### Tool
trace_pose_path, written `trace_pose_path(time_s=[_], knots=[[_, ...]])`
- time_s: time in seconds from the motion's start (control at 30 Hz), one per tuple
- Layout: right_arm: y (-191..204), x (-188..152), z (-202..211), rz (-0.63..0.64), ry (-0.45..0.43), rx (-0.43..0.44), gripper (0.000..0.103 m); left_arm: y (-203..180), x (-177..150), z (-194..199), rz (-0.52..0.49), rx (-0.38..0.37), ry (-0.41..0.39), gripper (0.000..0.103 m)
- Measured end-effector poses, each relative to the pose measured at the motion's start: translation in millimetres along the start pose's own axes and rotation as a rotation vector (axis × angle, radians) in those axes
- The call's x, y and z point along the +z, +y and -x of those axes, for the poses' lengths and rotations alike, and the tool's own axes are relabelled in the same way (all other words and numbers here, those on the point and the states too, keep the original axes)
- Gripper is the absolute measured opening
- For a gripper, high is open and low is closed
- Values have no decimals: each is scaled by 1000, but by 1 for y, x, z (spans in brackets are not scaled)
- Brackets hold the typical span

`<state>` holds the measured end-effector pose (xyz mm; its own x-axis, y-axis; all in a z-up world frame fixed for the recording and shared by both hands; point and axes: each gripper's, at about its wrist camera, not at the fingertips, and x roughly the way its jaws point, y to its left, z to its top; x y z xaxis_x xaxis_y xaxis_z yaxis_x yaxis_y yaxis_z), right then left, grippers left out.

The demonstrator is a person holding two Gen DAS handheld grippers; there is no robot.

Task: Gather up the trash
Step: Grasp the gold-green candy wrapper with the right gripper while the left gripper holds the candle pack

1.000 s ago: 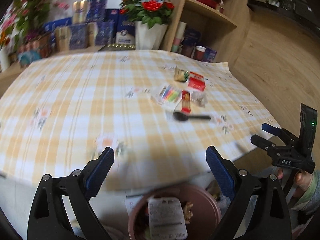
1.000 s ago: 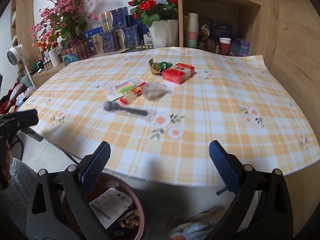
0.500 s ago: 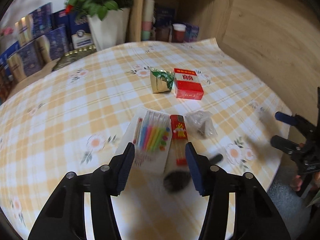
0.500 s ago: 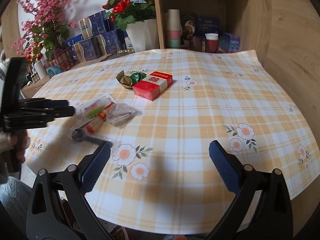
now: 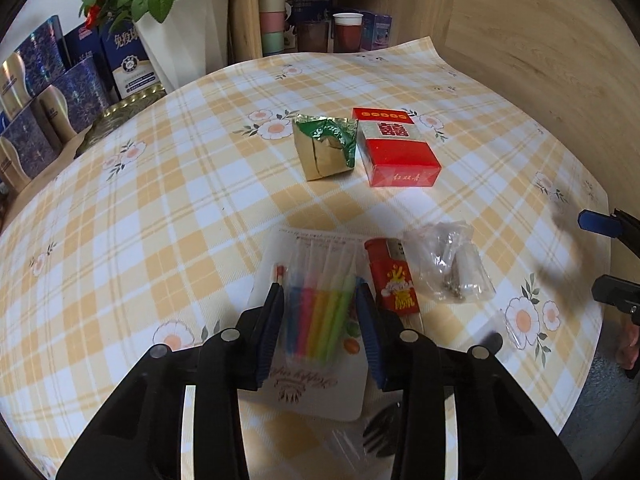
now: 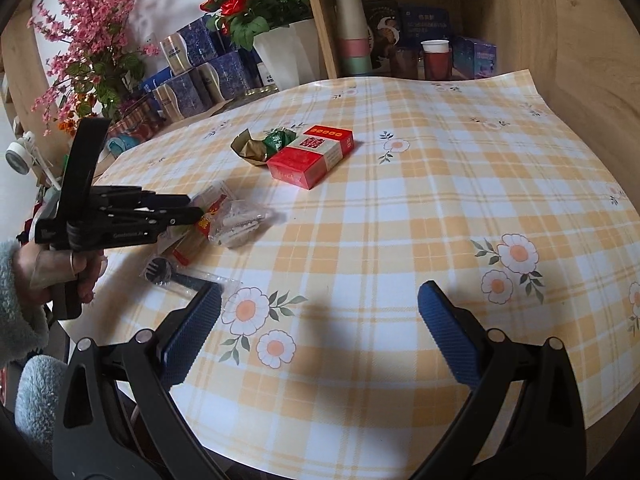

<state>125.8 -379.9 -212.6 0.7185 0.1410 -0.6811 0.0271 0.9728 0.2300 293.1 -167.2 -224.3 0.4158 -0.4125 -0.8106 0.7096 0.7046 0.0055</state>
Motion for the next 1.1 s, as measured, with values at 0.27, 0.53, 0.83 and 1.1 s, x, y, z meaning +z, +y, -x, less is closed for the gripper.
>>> trace_pose_path(time_s=[0.27, 0.53, 0.83, 1.1], knots=[[0, 3, -4, -2, -3, 23, 97, -1, -1, -2, -9, -11, -22, 34], [10, 16, -10, 30, -2, 37, 97, 18, -15, 37, 83, -7, -103, 34], [62, 66, -43, 271, 37, 68, 97, 62, -50, 94, 268, 44, -180, 34], [108, 120, -122, 488, 130, -29, 89, 84, -86, 129, 371, 60, -214, 34]])
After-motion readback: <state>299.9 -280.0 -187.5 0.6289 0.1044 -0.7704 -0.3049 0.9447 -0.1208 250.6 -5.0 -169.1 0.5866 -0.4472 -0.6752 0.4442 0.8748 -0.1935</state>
